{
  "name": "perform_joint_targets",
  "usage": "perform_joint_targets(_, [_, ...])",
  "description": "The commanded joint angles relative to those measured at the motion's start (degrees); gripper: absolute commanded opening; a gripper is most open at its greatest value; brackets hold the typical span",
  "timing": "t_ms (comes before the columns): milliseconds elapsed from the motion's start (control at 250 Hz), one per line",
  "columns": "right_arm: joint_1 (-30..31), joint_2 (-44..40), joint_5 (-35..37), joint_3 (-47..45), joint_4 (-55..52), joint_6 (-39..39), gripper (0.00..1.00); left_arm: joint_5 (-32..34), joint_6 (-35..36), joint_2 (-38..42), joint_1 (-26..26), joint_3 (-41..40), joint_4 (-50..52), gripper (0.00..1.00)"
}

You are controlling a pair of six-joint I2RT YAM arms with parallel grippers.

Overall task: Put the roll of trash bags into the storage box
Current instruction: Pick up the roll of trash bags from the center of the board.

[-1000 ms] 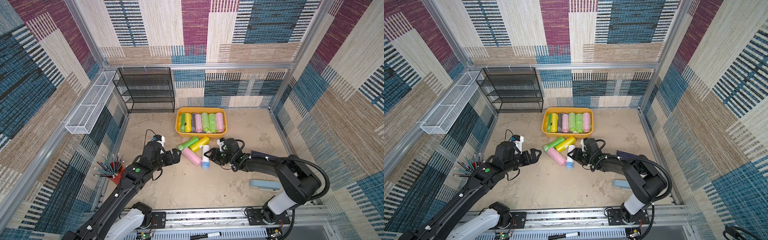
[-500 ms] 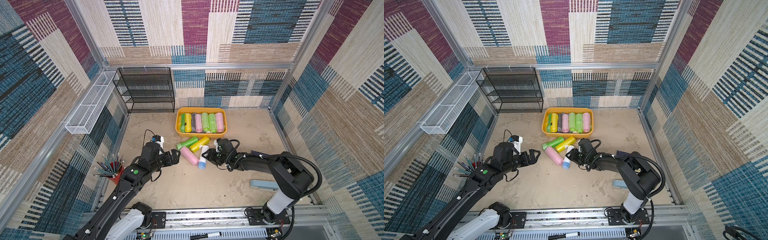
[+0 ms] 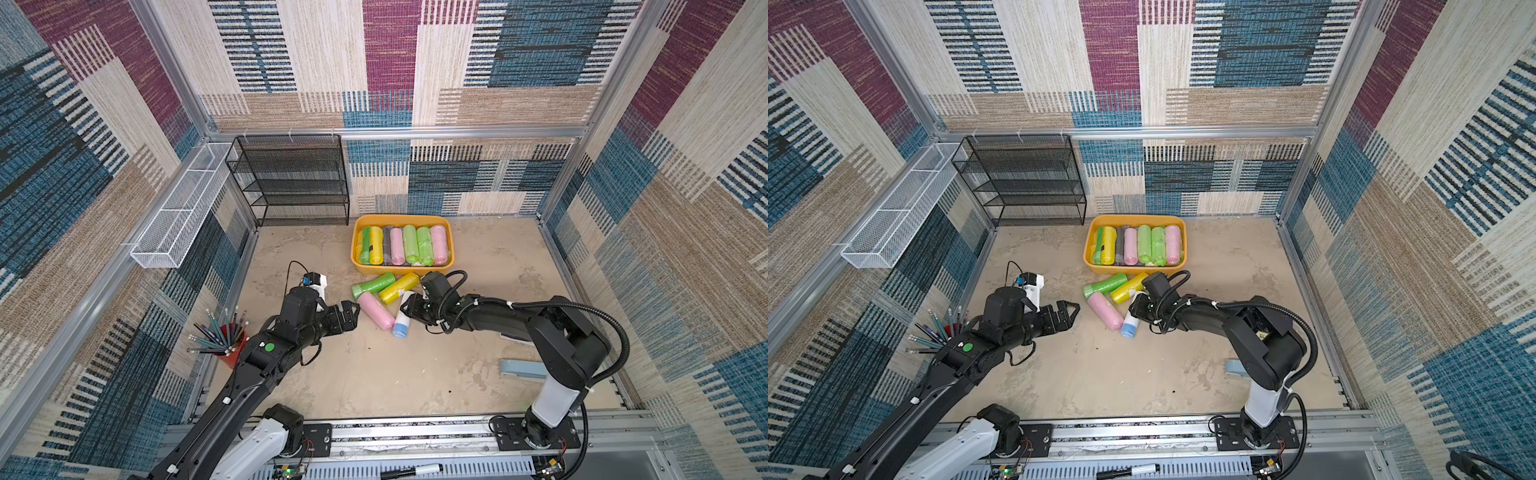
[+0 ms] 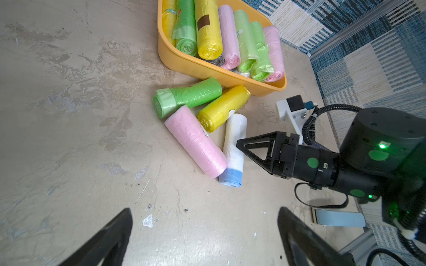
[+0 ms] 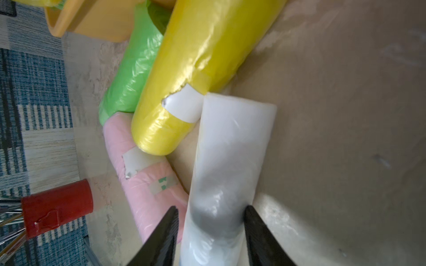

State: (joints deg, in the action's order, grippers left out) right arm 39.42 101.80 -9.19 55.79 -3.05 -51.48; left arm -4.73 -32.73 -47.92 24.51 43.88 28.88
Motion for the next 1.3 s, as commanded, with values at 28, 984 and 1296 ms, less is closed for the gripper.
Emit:
perform_joint_targets(28, [0.8,2.4,2.9,3.0,-4.4,1.8,0.49,0.1,2.0,0.1,0.0,0.0,0.7,0.98])
perform_joint_targets(984, [1.2,6.0,15.1,8.7,-21.7,5.5,0.48,-1.8,1.6,-1.6,-1.1,-0.9,-0.6,0.99])
perform_joint_targets(1296, [1.2,1.8,11.4,6.1,-17.6,4.7,0.39,-2.8,2.1,-1.1,-1.2,-1.5,-1.4,0.99])
